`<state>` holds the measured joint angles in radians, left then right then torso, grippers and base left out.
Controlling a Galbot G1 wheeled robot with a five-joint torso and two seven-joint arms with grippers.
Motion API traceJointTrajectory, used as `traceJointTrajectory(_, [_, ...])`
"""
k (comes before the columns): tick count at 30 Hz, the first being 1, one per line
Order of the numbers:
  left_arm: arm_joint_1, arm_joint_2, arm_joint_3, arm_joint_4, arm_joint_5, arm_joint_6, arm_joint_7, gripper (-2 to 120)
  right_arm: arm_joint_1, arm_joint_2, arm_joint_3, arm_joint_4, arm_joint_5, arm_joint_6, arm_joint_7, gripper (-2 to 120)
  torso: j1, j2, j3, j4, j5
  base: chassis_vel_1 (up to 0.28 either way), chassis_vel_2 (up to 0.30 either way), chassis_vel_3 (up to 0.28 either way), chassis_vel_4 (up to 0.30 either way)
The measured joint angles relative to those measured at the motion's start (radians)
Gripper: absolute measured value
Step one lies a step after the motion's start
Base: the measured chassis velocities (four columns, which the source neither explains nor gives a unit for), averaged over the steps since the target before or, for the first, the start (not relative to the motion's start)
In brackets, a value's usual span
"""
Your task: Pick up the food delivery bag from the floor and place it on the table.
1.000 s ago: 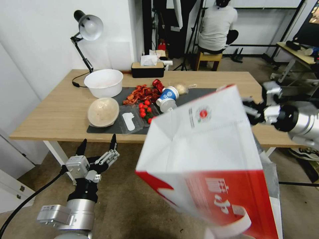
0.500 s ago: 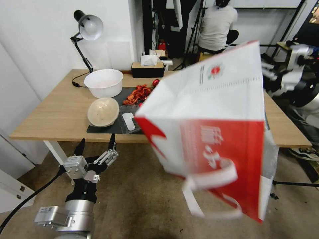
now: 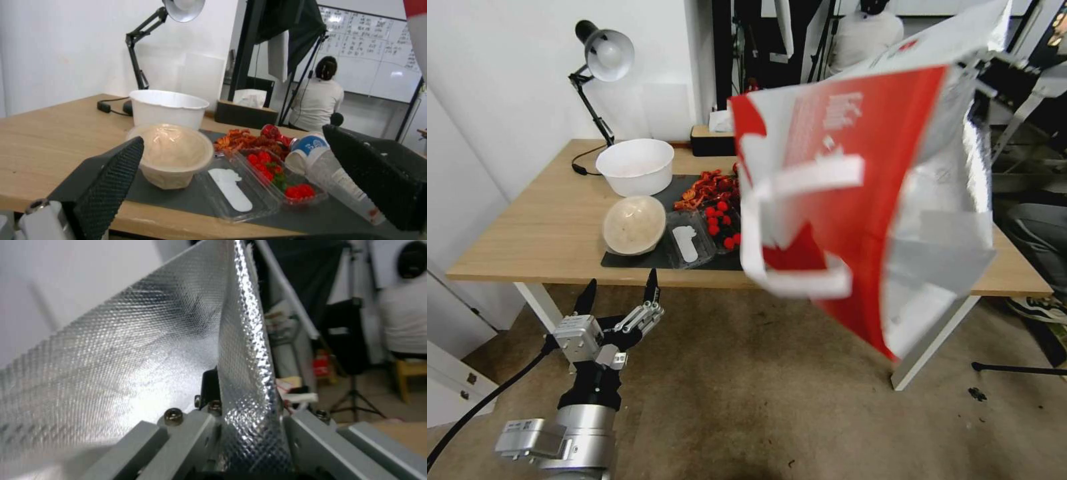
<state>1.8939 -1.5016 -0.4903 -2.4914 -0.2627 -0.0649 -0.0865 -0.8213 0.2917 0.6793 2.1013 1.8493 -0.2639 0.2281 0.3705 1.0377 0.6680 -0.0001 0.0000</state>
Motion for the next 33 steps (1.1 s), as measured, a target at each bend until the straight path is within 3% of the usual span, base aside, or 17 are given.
traceJointTrajectory(1, [0.000,0.000,0.000,0.000,0.000,0.000,0.000,100,0.000,0.000,0.000,0.000,0.000,0.000,0.000,0,0.000,0.000,0.000,0.0000,0.0000,0.000,0.000,0.000,0.000])
traceJointTrajectory(4, [0.000,0.001,0.000,0.000,0.002,-0.002,0.000,100,0.036,0.012,-0.022,-0.019,0.031,-0.013,0.156,0,0.000,0.000,0.000,0.0000,-0.0001,0.000,0.000,0.000,0.000])
traceJointTrajectory(9, [0.004,0.003,0.001,-0.003,0.011,-0.005,0.002,100,0.065,0.026,-0.047,-0.069,0.061,-0.019,0.274,0,0.000,0.000,0.000,0.0000,0.0002,0.000,0.000,0.000,0.000])
traceJointTrajectory(23, [-0.003,0.014,-0.001,0.011,0.010,-0.007,0.002,100,0.128,0.081,-0.121,-0.168,0.058,-0.064,0.397,0,0.000,0.000,0.000,0.0001,0.0002,0.000,0.000,0.000,0.000])
traceJointTrajectory(33, [-0.009,0.015,-0.004,0.022,0.008,-0.007,0.002,100,0.248,0.130,-0.251,-0.233,0.033,-0.102,0.465,0,0.000,0.000,0.000,0.0001,0.0000,0.000,0.000,0.000,0.000])
